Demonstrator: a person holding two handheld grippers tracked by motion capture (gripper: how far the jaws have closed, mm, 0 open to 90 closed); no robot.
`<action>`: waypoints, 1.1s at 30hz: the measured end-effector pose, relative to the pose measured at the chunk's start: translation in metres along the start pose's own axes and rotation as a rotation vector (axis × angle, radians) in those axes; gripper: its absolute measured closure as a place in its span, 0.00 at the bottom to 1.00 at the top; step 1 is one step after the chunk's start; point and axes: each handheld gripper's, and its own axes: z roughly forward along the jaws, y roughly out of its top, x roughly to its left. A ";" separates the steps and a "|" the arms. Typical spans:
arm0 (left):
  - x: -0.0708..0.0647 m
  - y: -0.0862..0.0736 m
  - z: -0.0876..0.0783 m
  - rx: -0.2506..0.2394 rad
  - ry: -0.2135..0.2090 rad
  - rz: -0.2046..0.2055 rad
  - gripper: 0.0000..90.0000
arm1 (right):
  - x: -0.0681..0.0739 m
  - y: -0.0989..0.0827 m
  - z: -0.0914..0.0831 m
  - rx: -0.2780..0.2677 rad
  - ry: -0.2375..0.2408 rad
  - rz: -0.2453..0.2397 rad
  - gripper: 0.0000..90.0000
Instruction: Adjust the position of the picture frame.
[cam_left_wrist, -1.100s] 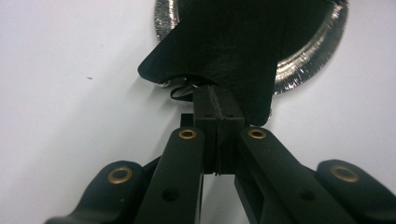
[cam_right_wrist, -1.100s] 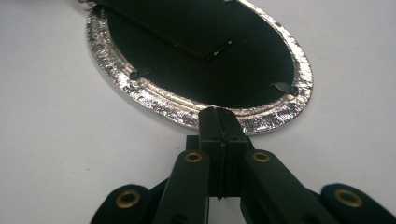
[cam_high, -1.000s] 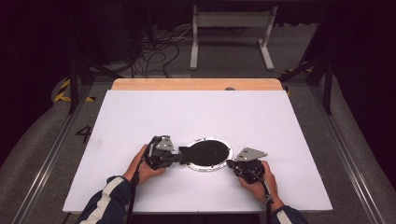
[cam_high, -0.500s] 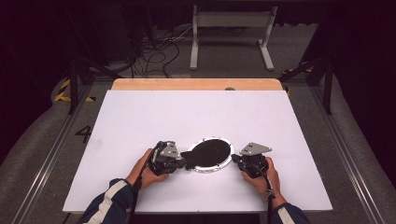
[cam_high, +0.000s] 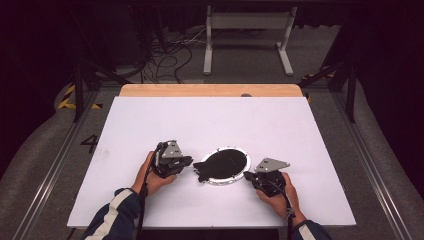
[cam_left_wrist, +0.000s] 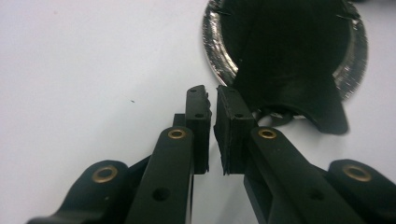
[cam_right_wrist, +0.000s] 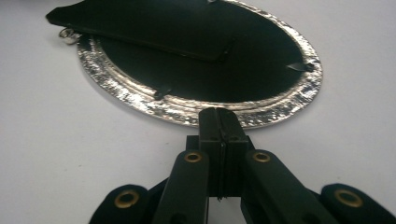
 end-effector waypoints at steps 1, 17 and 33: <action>0.001 0.001 0.004 -0.001 0.003 -0.003 0.93 | 0.002 0.000 0.000 -0.001 0.005 -0.008 1.00; 0.004 0.005 0.025 0.039 -0.068 -0.019 0.93 | 0.020 0.002 0.003 0.001 0.029 -0.037 1.00; -0.009 0.000 0.016 0.062 -0.094 -0.024 1.00 | 0.010 0.013 0.015 0.007 -0.014 -0.022 1.00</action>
